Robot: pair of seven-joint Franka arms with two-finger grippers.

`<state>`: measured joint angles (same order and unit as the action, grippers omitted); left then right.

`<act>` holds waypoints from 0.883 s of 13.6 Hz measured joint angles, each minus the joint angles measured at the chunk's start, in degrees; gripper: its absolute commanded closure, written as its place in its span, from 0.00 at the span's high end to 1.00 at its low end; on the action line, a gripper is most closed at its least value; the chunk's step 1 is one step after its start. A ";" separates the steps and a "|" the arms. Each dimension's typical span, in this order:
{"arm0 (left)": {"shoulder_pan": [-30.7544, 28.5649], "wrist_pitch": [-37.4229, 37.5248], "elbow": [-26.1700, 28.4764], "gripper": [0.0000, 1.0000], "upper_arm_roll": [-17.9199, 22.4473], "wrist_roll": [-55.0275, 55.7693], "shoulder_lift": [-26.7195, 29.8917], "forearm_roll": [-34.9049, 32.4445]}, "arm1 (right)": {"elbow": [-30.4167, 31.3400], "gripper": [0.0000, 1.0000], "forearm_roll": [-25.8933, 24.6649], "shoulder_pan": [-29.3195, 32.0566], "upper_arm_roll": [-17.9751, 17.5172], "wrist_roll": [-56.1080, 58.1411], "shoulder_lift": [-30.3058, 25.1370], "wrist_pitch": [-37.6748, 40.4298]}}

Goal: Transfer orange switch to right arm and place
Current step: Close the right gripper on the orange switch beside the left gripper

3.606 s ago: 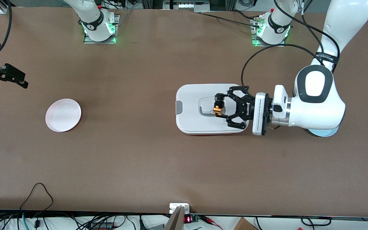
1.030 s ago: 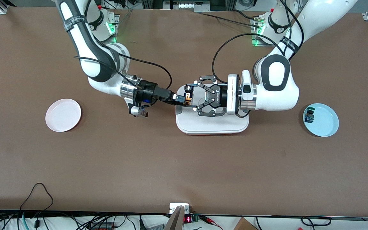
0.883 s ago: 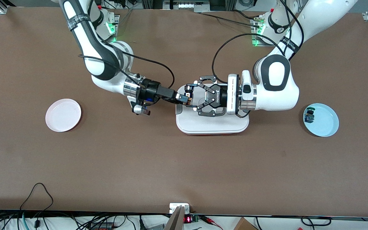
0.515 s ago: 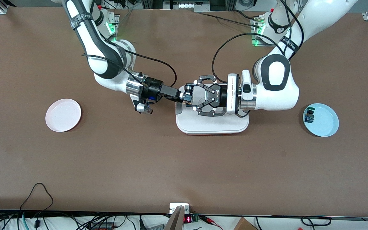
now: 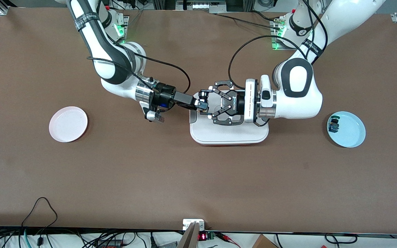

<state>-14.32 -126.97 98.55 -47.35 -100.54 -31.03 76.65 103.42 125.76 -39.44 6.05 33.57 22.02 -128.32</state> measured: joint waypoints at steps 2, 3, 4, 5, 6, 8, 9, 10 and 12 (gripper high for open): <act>0.00 0.00 0.00 0.18 -0.01 0.00 0.00 0.00 | 0.00 0.45 0.00 0.00 0.00 0.00 0.00 -0.01; 0.00 0.00 0.00 0.18 -0.01 0.00 0.00 0.00 | 0.00 0.37 0.00 0.00 0.00 0.00 0.00 -0.01; 0.00 0.00 0.00 0.18 -0.01 0.00 0.00 0.00 | 0.00 0.29 0.00 0.00 0.01 0.00 0.00 -0.02; -0.01 0.00 -0.04 0.18 -0.04 -0.11 0.02 0.09 | 0.08 0.18 0.12 -0.02 -0.01 -0.08 0.01 -0.06; -0.02 0.00 -0.04 0.18 -0.04 -0.41 0.03 0.12 | 0.08 0.03 0.22 -0.03 -0.01 -0.18 -0.01 -0.06; -0.02 0.00 -0.04 0.18 -0.05 -0.43 0.03 0.12 | 0.08 0.00 0.23 -0.03 0.00 -0.18 -0.01 -0.06; -0.02 0.00 -0.04 0.18 -0.05 -0.44 0.03 0.12 | 0.08 0.00 0.23 -0.03 0.00 -0.18 -0.01 -0.06; -0.03 0.00 -0.04 0.29 -0.05 -0.44 0.03 0.13 | 0.08 0.00 0.23 -0.03 0.00 -0.18 -0.02 -0.06; -0.04 -0.01 -0.06 1.00 -0.10 -0.46 0.04 0.13 | 0.08 0.00 0.23 -0.03 0.00 -0.17 -0.05 -0.06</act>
<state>-14.36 -126.98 98.49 -47.45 -101.00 -30.99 76.78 103.51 125.99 -39.47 6.05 33.39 21.98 -128.38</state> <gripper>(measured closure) 0.278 0.590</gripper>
